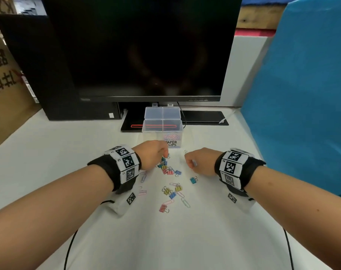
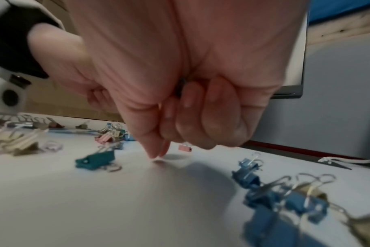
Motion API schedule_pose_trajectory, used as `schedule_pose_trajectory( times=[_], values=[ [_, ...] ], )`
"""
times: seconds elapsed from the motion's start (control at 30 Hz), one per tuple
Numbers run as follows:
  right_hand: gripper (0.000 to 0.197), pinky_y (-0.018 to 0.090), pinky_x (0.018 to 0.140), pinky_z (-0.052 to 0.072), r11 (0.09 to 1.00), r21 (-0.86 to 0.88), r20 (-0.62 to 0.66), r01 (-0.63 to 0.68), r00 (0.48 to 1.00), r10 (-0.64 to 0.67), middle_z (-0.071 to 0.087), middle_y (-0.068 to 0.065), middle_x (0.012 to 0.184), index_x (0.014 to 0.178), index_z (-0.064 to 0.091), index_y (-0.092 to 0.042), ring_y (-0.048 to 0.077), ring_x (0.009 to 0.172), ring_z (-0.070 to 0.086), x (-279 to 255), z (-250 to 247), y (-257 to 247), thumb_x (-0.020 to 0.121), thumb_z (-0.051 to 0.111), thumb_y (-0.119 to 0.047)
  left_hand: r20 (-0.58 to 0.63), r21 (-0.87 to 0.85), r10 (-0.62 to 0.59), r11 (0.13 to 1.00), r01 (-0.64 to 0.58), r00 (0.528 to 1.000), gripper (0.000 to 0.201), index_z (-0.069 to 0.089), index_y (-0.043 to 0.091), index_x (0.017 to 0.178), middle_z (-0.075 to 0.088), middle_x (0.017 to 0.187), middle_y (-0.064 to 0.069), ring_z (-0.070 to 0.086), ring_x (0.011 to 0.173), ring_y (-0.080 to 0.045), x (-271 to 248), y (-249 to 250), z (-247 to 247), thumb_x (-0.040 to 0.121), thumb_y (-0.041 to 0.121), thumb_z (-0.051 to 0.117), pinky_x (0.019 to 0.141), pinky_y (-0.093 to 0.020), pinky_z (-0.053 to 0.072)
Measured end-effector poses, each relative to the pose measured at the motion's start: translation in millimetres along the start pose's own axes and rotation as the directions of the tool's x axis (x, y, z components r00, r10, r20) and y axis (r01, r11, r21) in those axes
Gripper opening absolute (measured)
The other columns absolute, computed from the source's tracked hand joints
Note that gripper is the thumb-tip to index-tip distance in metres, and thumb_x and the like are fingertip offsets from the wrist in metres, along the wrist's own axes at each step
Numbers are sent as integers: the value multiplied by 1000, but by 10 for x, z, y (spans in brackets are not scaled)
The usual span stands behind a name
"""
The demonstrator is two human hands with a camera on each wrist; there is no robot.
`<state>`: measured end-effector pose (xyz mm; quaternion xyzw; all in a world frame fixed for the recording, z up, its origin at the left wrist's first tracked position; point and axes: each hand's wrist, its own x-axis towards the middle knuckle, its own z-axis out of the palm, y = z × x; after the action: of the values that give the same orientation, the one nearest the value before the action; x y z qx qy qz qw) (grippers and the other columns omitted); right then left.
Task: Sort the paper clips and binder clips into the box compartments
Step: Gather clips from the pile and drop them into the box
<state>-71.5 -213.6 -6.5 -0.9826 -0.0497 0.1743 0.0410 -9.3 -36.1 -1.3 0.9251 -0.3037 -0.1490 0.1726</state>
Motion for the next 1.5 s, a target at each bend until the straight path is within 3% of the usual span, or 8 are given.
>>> schedule_pose_trajectory(
  times=[0.2,0.37,0.53,0.8,1.13,1.27,1.4,1.5],
  values=[
    [36,27,73,40,996,65,103,67,992,-74,50,-1,91,120,44,-20,20,85,48,-50,24,-85,90,58,-35,67,153,82,984,-92,994,23,61,25,99,43,74,17,46,79,-11,12,24,70,82,38,69,70,-23,37],
    [20,24,67,36,987,21,33,158,987,-159,43,-9,64,112,49,-18,23,76,53,25,103,-180,95,50,-28,72,262,122,955,-137,990,14,61,21,90,46,70,13,51,78,-13,53,63,184,83,32,66,66,-22,37],
    [16,26,65,40,987,-64,-2,146,989,-147,46,-3,75,79,42,-25,23,78,53,25,85,-209,93,48,-22,4,192,106,976,-104,994,12,59,21,78,47,68,13,50,75,-12,37,-7,121,84,30,65,63,-21,38],
    [29,28,73,44,999,-29,-45,-21,999,20,58,8,115,118,50,-14,22,92,54,-22,-119,-207,90,54,-19,-156,84,-16,996,29,988,18,71,18,92,48,72,13,50,73,-11,116,-122,-123,86,35,66,69,-25,44],
    [17,18,52,37,1000,-23,56,13,998,-11,54,1,77,82,56,-11,20,80,50,196,-130,-571,91,56,-25,70,285,-131,953,106,989,12,67,14,88,62,92,-3,53,77,-16,-18,-69,-137,80,9,60,58,-21,43],
    [39,20,61,38,994,-30,111,104,989,-100,58,8,121,119,54,-10,18,87,46,86,-135,-517,87,64,-29,178,293,-188,947,130,966,32,72,14,99,67,97,1,56,77,-11,-146,-191,-225,71,26,80,65,-23,47],
    [41,18,55,32,988,-49,128,145,982,-138,57,6,118,115,51,-13,17,84,45,63,-77,-462,83,70,-28,190,294,-202,945,141,961,53,68,18,100,67,107,1,59,93,-16,-232,-288,-208,59,49,84,81,-30,50],
    [38,19,55,32,990,-41,90,136,987,-132,54,3,106,111,49,-15,18,83,45,31,-71,-463,82,70,-29,157,341,-189,932,127,969,53,64,21,101,63,102,5,57,89,-14,-243,-316,-129,61,52,82,67,-23,44]
  ],
)
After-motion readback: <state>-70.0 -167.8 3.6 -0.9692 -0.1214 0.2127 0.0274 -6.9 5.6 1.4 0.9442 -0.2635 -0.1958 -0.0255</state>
